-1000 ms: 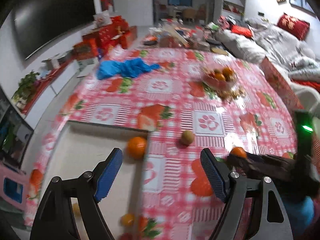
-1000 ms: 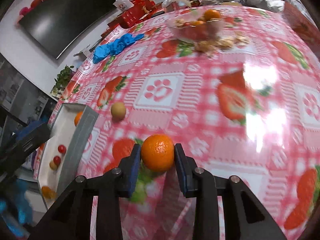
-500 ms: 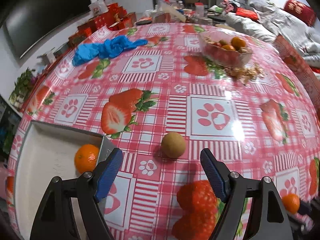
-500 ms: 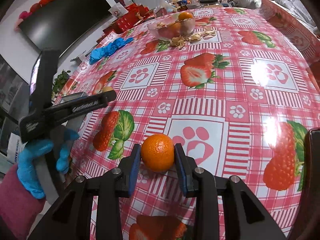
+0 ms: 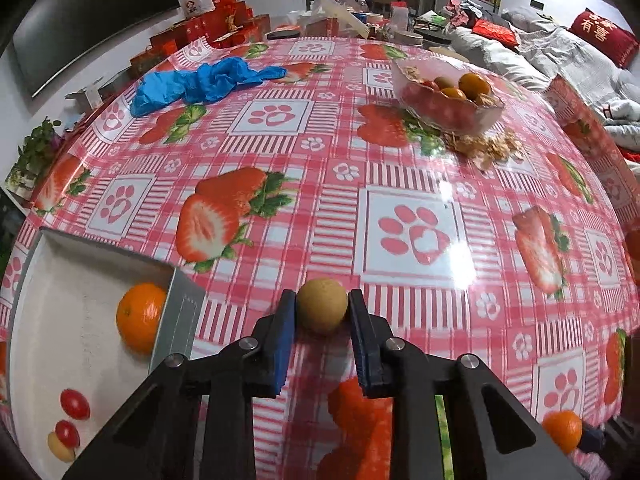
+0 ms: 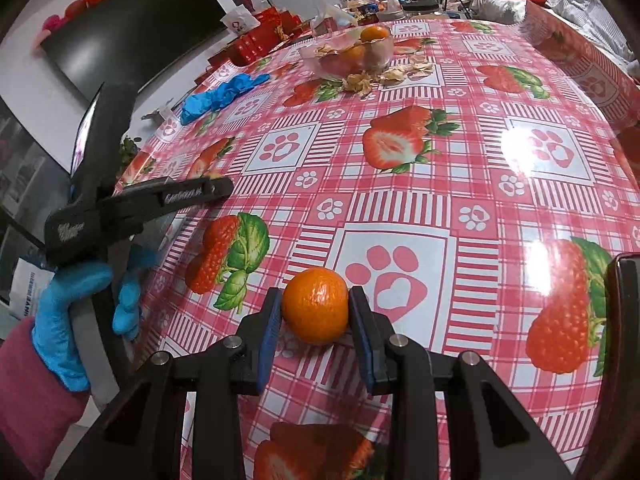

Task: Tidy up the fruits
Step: 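Lift the orange with the right gripper while the left gripper grasps the kiwi, then hold the kiwi in the left gripper and orange in the right gripper above the cloth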

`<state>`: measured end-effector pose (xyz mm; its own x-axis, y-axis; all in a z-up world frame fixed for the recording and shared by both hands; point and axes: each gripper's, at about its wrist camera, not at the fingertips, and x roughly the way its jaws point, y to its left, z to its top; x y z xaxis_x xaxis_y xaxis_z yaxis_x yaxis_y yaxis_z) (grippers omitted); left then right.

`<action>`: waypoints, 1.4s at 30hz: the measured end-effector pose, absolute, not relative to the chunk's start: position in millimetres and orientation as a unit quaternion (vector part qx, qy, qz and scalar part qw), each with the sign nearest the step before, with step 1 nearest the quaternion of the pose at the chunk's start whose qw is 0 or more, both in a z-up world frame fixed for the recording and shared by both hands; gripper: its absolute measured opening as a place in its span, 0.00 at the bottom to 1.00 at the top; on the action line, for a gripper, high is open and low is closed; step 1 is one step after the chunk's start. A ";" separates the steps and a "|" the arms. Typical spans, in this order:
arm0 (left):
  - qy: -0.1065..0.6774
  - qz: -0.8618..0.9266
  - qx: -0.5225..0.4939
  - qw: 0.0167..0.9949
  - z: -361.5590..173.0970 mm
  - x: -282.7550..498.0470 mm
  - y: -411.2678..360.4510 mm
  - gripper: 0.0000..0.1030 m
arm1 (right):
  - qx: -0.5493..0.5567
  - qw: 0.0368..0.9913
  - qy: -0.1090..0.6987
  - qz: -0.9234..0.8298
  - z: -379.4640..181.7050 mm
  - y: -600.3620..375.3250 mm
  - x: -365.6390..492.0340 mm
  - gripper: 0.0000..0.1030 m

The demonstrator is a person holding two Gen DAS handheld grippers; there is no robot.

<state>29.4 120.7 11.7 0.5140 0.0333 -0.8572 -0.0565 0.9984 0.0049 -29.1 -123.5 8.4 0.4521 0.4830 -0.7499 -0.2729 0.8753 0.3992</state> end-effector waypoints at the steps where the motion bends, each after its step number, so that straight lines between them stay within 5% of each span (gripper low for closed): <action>1: 0.492 0.024 -0.009 0.870 11.9 23.6 120.7 0.27 | 0.110 0.845 0.473 0.224 8.4 -123.5 -29.7 0.35; 17: 0.485 0.025 -0.023 0.874 12.4 -113.4 135.5 0.27 | 0.068 0.853 0.468 0.223 11.8 -110.8 -56.6 0.35; 42: 0.473 0.021 -0.024 0.880 11.5 -133.5 135.4 0.27 | 0.038 0.852 0.474 0.217 12.8 -99.6 -72.6 0.36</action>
